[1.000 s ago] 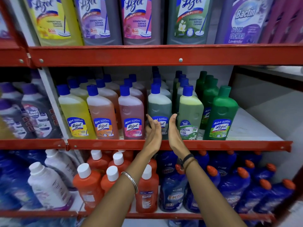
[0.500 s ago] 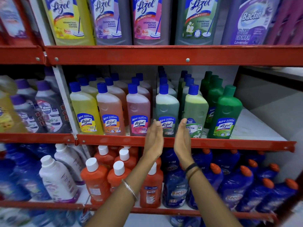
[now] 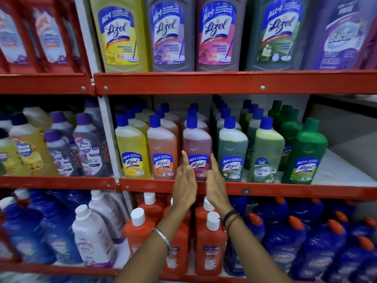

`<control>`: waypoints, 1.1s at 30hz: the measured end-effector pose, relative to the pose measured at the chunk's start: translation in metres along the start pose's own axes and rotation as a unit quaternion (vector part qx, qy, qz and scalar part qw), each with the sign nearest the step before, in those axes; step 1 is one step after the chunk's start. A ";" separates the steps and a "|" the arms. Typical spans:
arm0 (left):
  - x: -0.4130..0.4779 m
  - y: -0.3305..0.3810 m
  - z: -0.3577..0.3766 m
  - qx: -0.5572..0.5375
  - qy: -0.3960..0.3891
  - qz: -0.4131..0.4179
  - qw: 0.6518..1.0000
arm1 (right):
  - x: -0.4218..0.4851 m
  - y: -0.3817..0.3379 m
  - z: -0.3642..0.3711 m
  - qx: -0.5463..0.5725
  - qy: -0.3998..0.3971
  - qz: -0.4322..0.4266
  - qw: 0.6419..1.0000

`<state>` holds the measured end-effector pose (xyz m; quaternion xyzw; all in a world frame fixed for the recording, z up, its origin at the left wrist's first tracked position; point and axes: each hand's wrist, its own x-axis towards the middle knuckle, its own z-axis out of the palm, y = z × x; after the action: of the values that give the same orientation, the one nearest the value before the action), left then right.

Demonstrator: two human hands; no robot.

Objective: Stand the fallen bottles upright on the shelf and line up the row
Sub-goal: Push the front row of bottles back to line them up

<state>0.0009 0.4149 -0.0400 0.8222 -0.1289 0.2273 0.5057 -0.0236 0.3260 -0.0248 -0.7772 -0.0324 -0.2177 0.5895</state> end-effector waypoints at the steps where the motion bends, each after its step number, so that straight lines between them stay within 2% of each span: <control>1: 0.001 0.000 -0.002 0.004 -0.006 0.002 1.000 | -0.001 0.000 0.000 0.004 0.006 0.001 1.000; 4: 0.002 -0.001 -0.008 0.003 -0.037 -0.003 0.999 | -0.001 -0.002 0.006 0.000 0.030 0.003 1.000; 6: -0.001 -0.002 -0.016 -0.010 -0.020 0.017 1.000 | -0.008 -0.007 0.014 0.002 0.091 0.002 0.996; 8: -0.002 -0.003 -0.030 -0.048 0.098 0.021 0.994 | -0.020 -0.015 0.028 0.036 0.134 -0.029 0.990; 9: 0.000 -0.005 -0.039 -0.071 0.169 0.013 0.983 | -0.024 -0.020 0.036 0.054 0.123 -0.038 0.990; 10: 0.004 -0.006 -0.047 -0.090 0.220 -0.007 0.971 | -0.025 -0.023 0.044 0.065 0.086 -0.035 0.994; 11: 0.009 -0.009 -0.057 -0.104 0.239 -0.032 0.965 | -0.025 -0.025 0.053 0.068 0.031 -0.021 0.997; 13: 0.017 -0.018 -0.069 -0.114 0.194 -0.073 0.972 | -0.017 -0.027 0.068 0.047 -0.058 0.020 0.997; 15: 0.019 -0.026 -0.072 -0.111 0.140 -0.082 0.981 | -0.009 -0.025 0.081 0.030 -0.076 0.043 0.996; 22: 0.014 -0.036 -0.079 -0.106 0.104 -0.075 0.986 | -0.010 -0.026 0.108 0.087 0.002 0.077 0.993; 24: 0.012 -0.039 -0.088 -0.104 0.137 -0.039 0.984 | -0.013 -0.025 0.111 0.093 0.066 0.038 0.993; 26: 0.015 -0.046 -0.099 -0.096 0.206 -0.008 0.974 | -0.020 -0.026 0.116 0.095 0.106 -0.037 0.989; 27: 0.019 -0.051 -0.105 -0.096 0.234 -0.013 0.967 | -0.022 -0.028 0.120 0.089 0.088 -0.065 0.990; 29: 0.028 -0.058 -0.113 -0.087 0.260 -0.031 0.961 | -0.023 -0.037 0.128 0.062 -0.019 -0.074 0.995; 31: 0.035 -0.062 -0.118 -0.057 0.256 -0.033 0.965 | -0.016 -0.041 0.137 0.020 -0.111 -0.047 0.993; 33: 0.035 -0.075 -0.128 -0.038 0.235 -0.069 0.969 | -0.013 -0.044 0.154 -0.008 -0.140 -0.011 0.990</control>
<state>0.0332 0.5639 -0.0313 0.7331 0.0419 0.3735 0.5668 -0.0031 0.4854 -0.0223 -0.8041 -0.1219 -0.1136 0.5707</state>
